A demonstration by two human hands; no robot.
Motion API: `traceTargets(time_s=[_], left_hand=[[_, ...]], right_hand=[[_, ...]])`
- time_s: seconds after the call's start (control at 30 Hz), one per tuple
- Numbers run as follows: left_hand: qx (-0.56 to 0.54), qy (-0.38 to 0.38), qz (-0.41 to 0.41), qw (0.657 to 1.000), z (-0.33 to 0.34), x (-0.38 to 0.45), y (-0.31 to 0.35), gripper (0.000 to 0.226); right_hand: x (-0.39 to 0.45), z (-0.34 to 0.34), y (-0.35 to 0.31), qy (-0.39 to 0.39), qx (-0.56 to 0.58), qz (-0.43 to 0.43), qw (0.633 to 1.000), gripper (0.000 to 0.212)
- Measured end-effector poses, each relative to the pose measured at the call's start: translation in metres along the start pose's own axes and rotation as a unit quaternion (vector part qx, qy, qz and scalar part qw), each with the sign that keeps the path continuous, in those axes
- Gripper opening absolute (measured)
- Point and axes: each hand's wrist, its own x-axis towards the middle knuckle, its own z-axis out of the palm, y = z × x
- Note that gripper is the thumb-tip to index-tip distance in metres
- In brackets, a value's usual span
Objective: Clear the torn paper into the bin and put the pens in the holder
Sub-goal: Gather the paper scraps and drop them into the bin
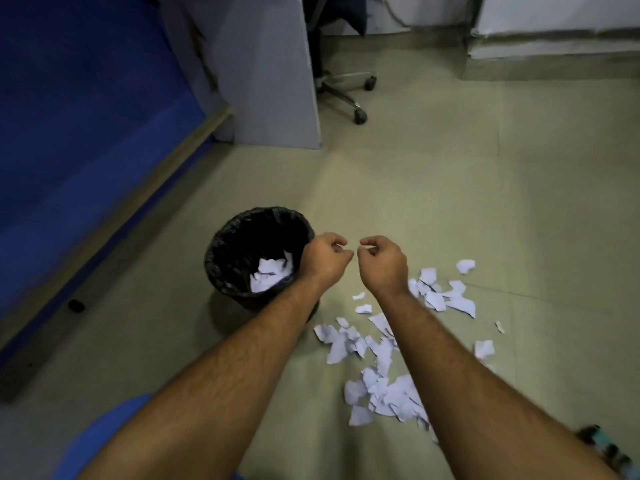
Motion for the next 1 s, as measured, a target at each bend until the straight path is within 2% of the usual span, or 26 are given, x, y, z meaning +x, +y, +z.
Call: traceTargets(time_s=[0.23, 0.33, 0.4, 0.47, 0.57, 0.63, 0.73, 0.8, 0.9, 0.93, 1.0], left_hand=[[0.091, -0.139, -0.014, 0.986, 0.115, -0.055, -0.073, 0.041], [0.190, -0.190, -0.006, 0.963, 0.145, -0.077, -0.111, 0.052], [0.305, -0.187, 0.004, 0.934, 0.157, -0.082, -0.134, 0.073], [0.379, -0.174, -0.007, 0.909, 0.160, -0.081, -0.151, 0.096], [0.358, -0.177, -0.067, 0.914, 0.165, -0.075, -0.169, 0.107], [0.325, -0.188, -0.071, 0.924, 0.173, -0.074, -0.171, 0.102], [0.271, -0.207, 0.014, 0.940, 0.187, -0.078, -0.166, 0.085], [0.260, -0.194, 0.050, 0.945, 0.186, -0.080, -0.162, 0.075], [0.325, -0.143, 0.085, 0.931, 0.176, -0.077, -0.159, 0.076], [0.341, -0.160, 0.087, 0.922, 0.173, -0.076, -0.160, 0.084], [0.356, -0.251, 0.072, 0.897, 0.171, -0.073, -0.161, 0.107]], right_hand=[[-0.047, -0.028, 0.169, -0.024, -0.119, 0.122, 0.985, 0.031], [-0.066, -0.028, 0.216, -0.037, -0.228, 0.139, 0.963, 0.041], [-0.074, -0.025, 0.239, -0.026, -0.351, 0.131, 0.927, 0.056], [-0.082, -0.023, 0.254, -0.026, -0.422, 0.165, 0.891, 0.075], [-0.084, -0.018, 0.268, -0.045, -0.377, 0.254, 0.890, 0.084], [-0.080, -0.008, 0.268, -0.047, -0.353, 0.237, 0.904, 0.082], [-0.073, 0.005, 0.267, -0.026, -0.301, 0.127, 0.945, 0.074], [-0.071, 0.002, 0.266, -0.006, -0.260, 0.096, 0.961, 0.066], [-0.073, -0.012, 0.269, 0.052, -0.354, 0.064, 0.932, 0.064], [-0.075, -0.016, 0.269, 0.052, -0.385, 0.068, 0.919, 0.069], [-0.076, -0.018, 0.269, -0.003, -0.400, 0.110, 0.910, 0.082]])
